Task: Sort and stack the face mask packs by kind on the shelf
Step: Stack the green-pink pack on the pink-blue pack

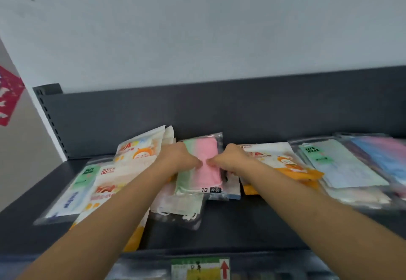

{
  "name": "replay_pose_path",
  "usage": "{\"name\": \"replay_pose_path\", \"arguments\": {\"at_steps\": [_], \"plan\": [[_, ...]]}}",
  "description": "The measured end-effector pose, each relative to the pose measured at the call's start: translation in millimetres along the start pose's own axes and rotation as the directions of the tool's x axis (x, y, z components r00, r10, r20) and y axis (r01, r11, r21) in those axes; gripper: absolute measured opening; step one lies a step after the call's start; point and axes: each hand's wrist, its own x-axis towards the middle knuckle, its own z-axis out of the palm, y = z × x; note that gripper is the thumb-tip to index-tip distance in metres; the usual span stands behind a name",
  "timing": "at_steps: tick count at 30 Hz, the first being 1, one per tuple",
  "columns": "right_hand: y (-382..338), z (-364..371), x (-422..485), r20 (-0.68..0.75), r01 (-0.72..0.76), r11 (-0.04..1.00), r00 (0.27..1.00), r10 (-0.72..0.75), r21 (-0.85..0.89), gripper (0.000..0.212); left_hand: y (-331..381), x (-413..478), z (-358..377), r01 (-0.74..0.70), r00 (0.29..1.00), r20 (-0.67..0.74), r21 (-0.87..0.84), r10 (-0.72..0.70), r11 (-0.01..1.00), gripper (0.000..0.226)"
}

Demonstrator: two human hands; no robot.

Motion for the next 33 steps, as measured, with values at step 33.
{"name": "replay_pose_path", "arguments": {"at_steps": [33], "plan": [[261.4,-331.3,-52.6,-0.36,0.072,0.818,0.917,0.171,0.571,0.017,373.2,-35.2,87.0,-0.244,0.961,-0.109,-0.77,0.255,0.589,0.086]]}}
